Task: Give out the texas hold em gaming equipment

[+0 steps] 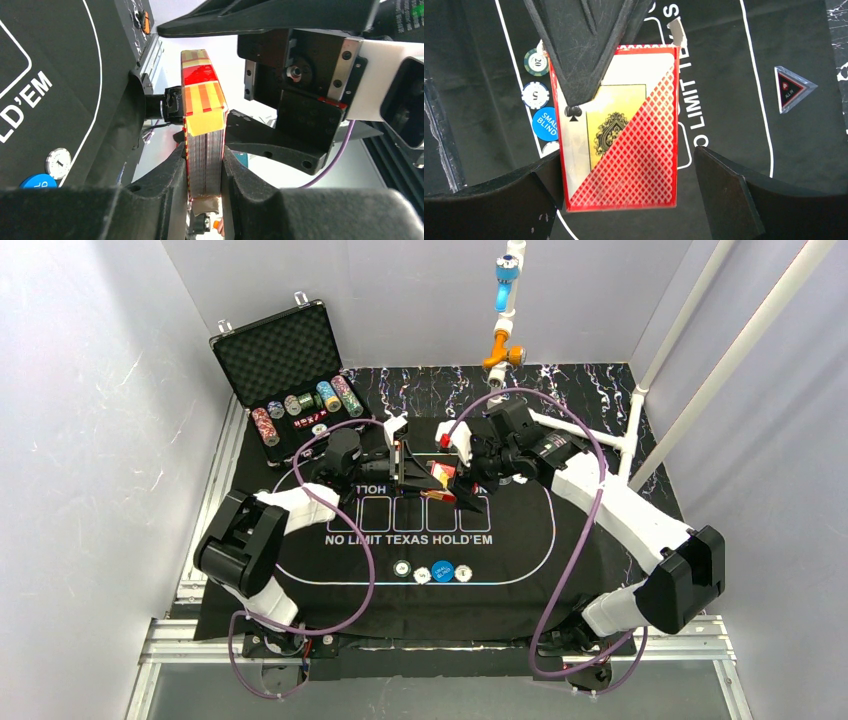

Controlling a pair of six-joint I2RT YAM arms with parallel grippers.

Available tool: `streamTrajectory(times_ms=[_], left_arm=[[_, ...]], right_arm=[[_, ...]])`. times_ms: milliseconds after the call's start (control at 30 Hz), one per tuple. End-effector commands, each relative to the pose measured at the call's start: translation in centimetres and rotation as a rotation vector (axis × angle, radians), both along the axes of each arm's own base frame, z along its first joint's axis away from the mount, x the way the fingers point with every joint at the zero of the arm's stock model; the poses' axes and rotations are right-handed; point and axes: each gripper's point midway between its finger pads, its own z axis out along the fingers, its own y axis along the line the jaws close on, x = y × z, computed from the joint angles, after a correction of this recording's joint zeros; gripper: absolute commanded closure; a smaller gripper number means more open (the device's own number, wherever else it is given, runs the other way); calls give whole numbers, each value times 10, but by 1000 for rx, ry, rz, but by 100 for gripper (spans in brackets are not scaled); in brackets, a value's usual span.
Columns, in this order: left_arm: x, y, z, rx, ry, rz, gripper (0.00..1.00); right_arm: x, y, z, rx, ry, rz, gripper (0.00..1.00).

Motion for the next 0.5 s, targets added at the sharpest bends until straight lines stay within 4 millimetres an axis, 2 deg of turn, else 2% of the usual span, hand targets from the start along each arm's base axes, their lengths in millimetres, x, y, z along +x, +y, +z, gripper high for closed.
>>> streamTrajectory(times_ms=[0, 100, 233, 300, 367, 433, 467], left_arm=[[-26, 2, 34, -66, -148, -75, 100], [-32, 2, 35, -67, -154, -79, 100], [-34, 2, 34, -65, -136, -80, 100], [-34, 2, 35, -66, -127, -81, 100], [-33, 2, 34, -64, -108, -80, 100], [-34, 1, 31, -59, -90, -78, 100], [-35, 1, 30, -57, -81, -80, 100]], right_arm=[[5, 3, 4, 17, -65, 20, 2], [2, 4, 5, 17, -64, 45, 4], [-4, 4, 8, 30, -61, 70, 23], [-6, 4, 8, 26, -67, 82, 28], [-7, 5, 9, 18, -74, 96, 28], [-8, 6, 9, 11, -84, 103, 21], [-7, 7, 8, 5, -88, 103, 21]])
